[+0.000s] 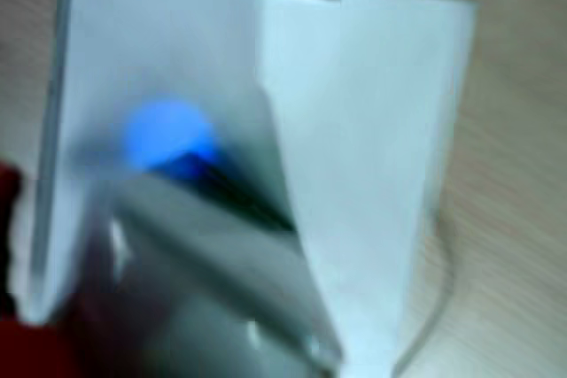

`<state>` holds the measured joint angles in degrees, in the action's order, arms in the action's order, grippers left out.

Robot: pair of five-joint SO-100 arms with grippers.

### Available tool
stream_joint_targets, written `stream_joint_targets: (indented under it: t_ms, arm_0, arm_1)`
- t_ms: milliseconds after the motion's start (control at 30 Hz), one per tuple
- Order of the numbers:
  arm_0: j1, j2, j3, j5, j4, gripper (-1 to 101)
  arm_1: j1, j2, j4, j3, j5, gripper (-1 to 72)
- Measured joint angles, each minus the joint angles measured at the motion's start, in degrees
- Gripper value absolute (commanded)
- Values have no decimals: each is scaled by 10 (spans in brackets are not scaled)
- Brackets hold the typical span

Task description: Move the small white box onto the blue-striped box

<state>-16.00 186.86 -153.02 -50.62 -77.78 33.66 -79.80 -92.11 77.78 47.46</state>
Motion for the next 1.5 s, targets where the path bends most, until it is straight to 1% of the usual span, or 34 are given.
stream_joint_targets:
  t_ms: [33, 100, 200, 233, 267, 333, 433, 500, 533, 567, 600, 667, 700, 733, 767, 800, 867, 967, 1033, 1167, 1300, 1333, 1367, 1433, 1500]
  arm_0:
    - [2, 0, 17, 0, -5, 290]
    - [-2, -1, 47, 0, -6, 305]
    - [-59, -78, 124, 35, 35, 348]
    - [-85, -125, 156, 54, 60, 362]
    - [-113, -181, 191, 77, 85, 373]
    - [-171, -319, 273, 112, 126, 382]
    - [-236, -597, 447, 138, 125, 388]
    - [-274, -766, 592, 139, 88, 394]
    - [-287, -846, 667, 139, 69, 395]
    - [-293, -932, 758, 139, 42, 398]
    - [-298, -1020, 858, 139, 7, 402]
    - [-307, -1207, 1071, 140, -90, 409]
    - [-315, -1303, 1181, 140, -123, 411]
    - [-330, -1383, 1285, 130, -141, 411]
    - [-341, -1426, 1359, 124, -149, 411]
    - [-361, -1455, 1422, 118, -153, 411]
    - [-390, -1474, 1477, 107, -153, 408]
    - [-390, -1483, 1499, 99, -154, 408]
    - [-396, -1470, 1499, 91, -161, 407]
    - [-433, -1474, 1485, 42, -161, 406]
    - [-446, -1499, 1492, 2, -162, 405]
    - [-446, -1508, 1493, -10, -161, 393]
    - [-446, -1513, 1494, -16, -156, 350]
    - [-446, -1547, 1496, -38, -146, 330]
    - [-445, -1572, 1503, -54, -128, 322]
  arm_1:
    - [-5, -14, 3, -2, -9, 645]
    - [-17, -60, -32, -2, -18, 656]
    - [-12, -173, -76, 1, -24, 657]
    - [-11, -222, -92, 1, -23, 657]
    - [-27, -260, -103, -1, -24, 657]
    - [-80, -309, -117, -7, -19, 657]
    - [-167, -371, -126, 33, 3, 659]
    - [-202, -430, -127, 91, 23, 662]
    - [-218, -459, -127, 122, 23, 662]
    - [-242, -483, -127, 153, 40, 663]
    - [-262, -506, -126, 178, 44, 665]
    - [-301, -555, -123, 234, 81, 668]
    - [-312, -570, -123, 249, 89, 670]
    - [-331, -592, -121, 264, 108, 674]
    - [-353, -604, -121, 275, 120, 678]
    - [-377, -611, -117, 283, 131, 680]
    - [-389, -615, -104, 298, 149, 683]
    - [-422, -617, -77, 337, 160, 685]
    - [-415, -616, -66, 347, 160, 687]
    - [-418, -635, -67, 354, 157, 692]
    - [-414, -664, -67, 373, 149, 694]
    - [-414, -675, -67, 378, 149, 694]
    - [-414, -685, -67, 382, 149, 694]
    - [-414, -710, -70, 391, 149, 694]
    - [-413, -742, -94, 393, 149, 694]
